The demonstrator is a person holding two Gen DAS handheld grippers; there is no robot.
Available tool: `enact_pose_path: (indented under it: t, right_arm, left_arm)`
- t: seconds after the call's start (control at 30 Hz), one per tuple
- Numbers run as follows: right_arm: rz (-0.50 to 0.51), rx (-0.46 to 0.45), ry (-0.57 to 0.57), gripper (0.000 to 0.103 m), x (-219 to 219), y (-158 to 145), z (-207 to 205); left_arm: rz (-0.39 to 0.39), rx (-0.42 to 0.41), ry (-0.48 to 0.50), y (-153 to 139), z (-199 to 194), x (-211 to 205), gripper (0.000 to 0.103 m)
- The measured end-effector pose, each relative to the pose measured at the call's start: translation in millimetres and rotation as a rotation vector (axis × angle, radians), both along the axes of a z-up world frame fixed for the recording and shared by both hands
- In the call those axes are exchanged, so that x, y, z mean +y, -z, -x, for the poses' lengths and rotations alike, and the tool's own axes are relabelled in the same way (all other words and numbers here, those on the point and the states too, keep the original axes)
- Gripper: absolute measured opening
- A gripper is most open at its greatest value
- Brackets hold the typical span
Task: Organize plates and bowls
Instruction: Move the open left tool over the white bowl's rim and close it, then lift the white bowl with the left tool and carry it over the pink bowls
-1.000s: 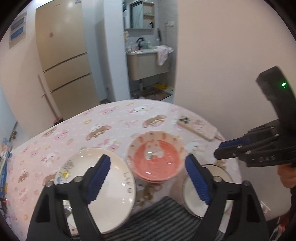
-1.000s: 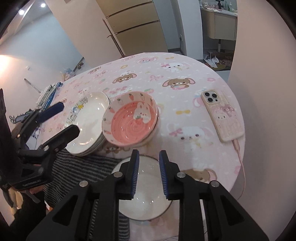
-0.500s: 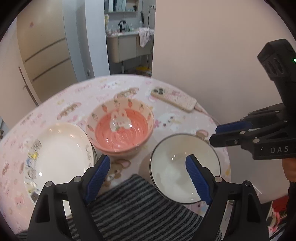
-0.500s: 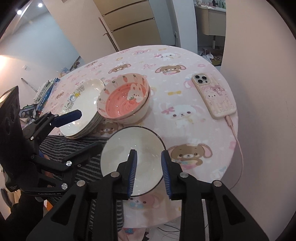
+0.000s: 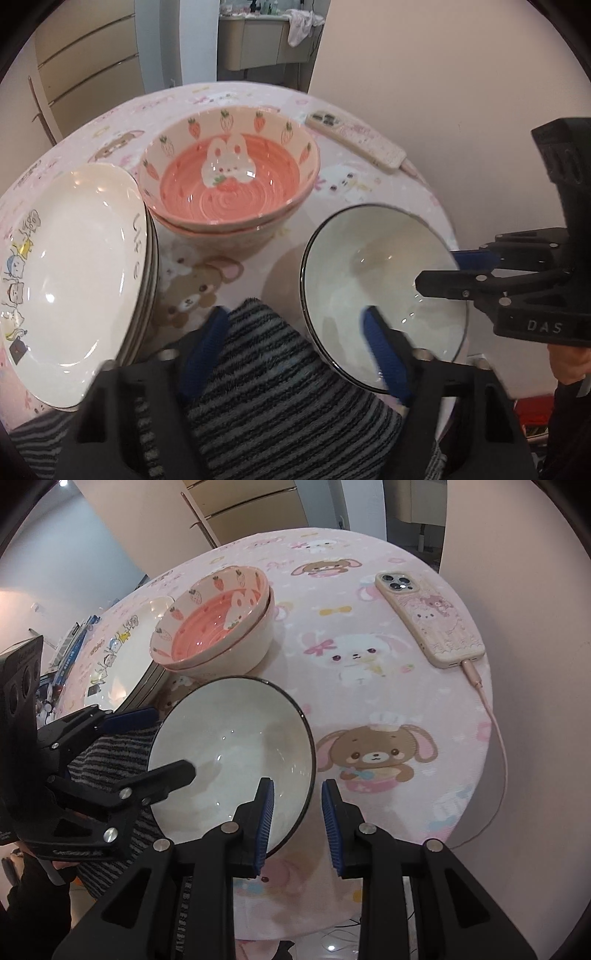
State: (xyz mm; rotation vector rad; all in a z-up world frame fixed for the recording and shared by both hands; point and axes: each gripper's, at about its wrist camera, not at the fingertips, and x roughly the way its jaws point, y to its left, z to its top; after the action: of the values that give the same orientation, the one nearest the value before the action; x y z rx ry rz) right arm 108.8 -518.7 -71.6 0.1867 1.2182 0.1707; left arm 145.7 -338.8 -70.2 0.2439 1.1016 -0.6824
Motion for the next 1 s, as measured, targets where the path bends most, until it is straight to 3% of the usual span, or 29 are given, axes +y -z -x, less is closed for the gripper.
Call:
enact_pose_path:
  t: [0.1, 0.13, 0.2, 0.33, 0.53, 0.63, 0.73, 0.87, 1.0]
  right_arm:
    - [0.016, -0.013, -0.005, 0.017, 2.0, 3.4, 0.8]
    - [0.016, -0.020, -0.006, 0.016, 2.1, 3.6, 0.8]
    - [0.011, -0.032, -0.001, 0.016, 2.1, 2.7, 1.2]
    - [0.059, -0.057, -0.019, 0.016, 6.7, 3.4, 4.5]
    - [0.040, -0.068, -0.027, 0.016, 4.3, 3.4, 2.5]
    - [0.052, -0.078, -0.010, 0.016, 6.6, 5.5, 1.7]
    - [0.100, -0.094, 0.009, 0.014, 14.1, 1.8, 5.6]
    - [0.106, -0.121, 0.015, 0.010, 17.0, -10.2, 8.8]
    - [0.152, -0.164, 0.006, 0.007, 30.0, -21.2, 8.7]
  left_arm:
    - [-0.025, -0.005, -0.008, 4.9, 4.9, -3.3, 0.052]
    - [-0.022, -0.010, 0.001, 3.3, 7.6, -4.9, 0.037]
    - [-0.008, -0.002, 0.008, 0.7, 12.1, -7.2, 0.024]
    - [-0.028, -0.070, 0.003, -1.0, 18.1, -12.8, 0.023]
    - [-0.005, 0.013, -0.031, 8.0, 6.5, -12.0, 0.023]
    - [-0.009, 0.012, -0.038, 8.2, 7.8, -11.3, 0.023]
    - [-0.025, 0.012, -0.058, 6.2, 9.8, -9.0, 0.016]
    - [0.010, 0.047, -0.090, 0.6, 2.7, 4.1, 0.009]
    - [0.014, -0.018, -0.124, -16.7, -0.3, 9.9, 0.009]
